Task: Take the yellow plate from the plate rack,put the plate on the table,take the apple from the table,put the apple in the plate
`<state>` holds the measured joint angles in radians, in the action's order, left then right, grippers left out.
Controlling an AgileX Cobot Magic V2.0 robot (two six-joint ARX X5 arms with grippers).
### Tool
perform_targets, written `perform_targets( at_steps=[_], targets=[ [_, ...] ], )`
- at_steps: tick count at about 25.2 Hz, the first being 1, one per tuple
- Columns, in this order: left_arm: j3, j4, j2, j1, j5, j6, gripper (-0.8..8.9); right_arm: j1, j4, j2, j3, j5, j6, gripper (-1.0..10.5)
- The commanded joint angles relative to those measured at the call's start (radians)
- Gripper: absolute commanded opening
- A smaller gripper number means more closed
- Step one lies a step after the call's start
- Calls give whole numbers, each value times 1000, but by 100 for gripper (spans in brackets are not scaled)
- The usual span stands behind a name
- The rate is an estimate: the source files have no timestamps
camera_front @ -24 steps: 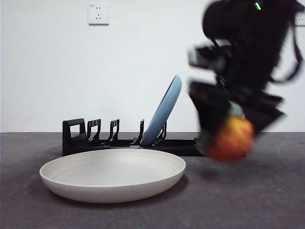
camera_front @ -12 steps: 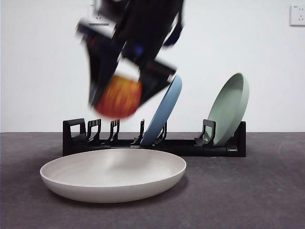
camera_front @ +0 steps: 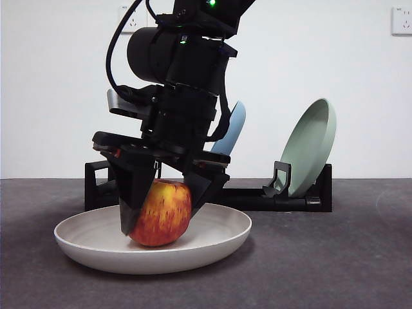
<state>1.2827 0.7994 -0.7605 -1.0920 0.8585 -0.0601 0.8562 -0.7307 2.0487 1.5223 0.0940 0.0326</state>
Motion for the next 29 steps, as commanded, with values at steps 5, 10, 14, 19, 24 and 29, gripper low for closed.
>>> perform_targets(
  at_steps=[5, 10, 14, 19, 24, 29],
  targets=[
    [-5, 6, 2, 2, 6, 12, 305, 5, 0, 19, 2, 1, -8, 480],
    [-5, 5, 2, 2, 5, 11, 305, 4, -2, -10, 5, 4, -8, 477],
    [-5, -14, -10, 2, 5, 11, 306, 2, -2, -80, 7, 4, -9, 475],
    [-5, -36, -35, 2, 3, 21, 304, -12, -2, -212, 7, 1, -10, 472],
    [-5, -74, -91, 2, -1, 119, 146, -58, -4, -368, 7, -1, -49, 455],
    [-5, -120, -150, 15, -9, 204, -12, -122, -30, -507, 7, -65, -55, 78]
  ],
)
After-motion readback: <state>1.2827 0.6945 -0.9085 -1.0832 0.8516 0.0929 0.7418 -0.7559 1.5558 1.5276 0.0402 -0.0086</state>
